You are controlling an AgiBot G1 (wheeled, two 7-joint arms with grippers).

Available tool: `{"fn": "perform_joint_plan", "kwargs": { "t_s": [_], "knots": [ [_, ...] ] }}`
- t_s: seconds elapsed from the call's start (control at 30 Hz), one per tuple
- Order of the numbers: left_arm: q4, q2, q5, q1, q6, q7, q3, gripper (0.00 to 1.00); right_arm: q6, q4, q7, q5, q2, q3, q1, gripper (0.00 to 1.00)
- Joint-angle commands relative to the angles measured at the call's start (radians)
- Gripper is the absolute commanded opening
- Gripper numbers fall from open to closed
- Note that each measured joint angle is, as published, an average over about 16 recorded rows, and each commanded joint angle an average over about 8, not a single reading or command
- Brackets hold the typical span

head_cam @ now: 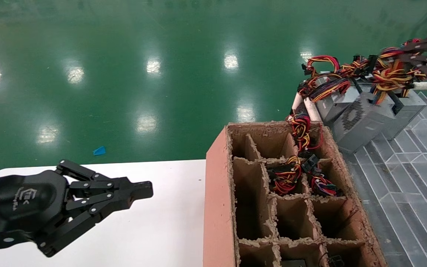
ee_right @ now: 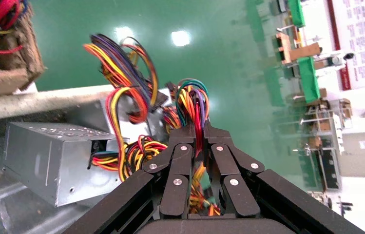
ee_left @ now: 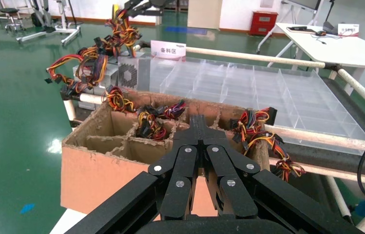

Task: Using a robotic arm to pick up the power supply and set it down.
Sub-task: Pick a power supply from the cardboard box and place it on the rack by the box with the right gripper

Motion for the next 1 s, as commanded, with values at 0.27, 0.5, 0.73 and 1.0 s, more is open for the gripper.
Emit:
{"fn": "perform_joint_plan", "kwargs": {
  "t_s": [0.27, 0.5, 0.73, 1.0],
  "knots": [
    [0.0, 0.0, 0.0, 0.0, 0.0, 0.0, 0.0, 0.0, 0.023, -0.029, -0.03, 0.027, -0.043, 0.018, -0.043, 0.0],
    [0.0, 0.0, 0.0, 0.0, 0.0, 0.0, 0.0, 0.0, 0.016, -0.039, -0.046, 0.048, -0.068, 0.032, -0.078, 0.0],
    [0.0, 0.0, 0.0, 0.0, 0.0, 0.0, 0.0, 0.0, 0.02, -0.049, -0.054, 0.058, -0.086, 0.039, -0.1, 0.0],
    [0.0, 0.0, 0.0, 0.0, 0.0, 0.0, 0.0, 0.0, 0.031, -0.057, -0.053, 0.064, -0.098, 0.043, -0.112, 0.9]
  ]
}}
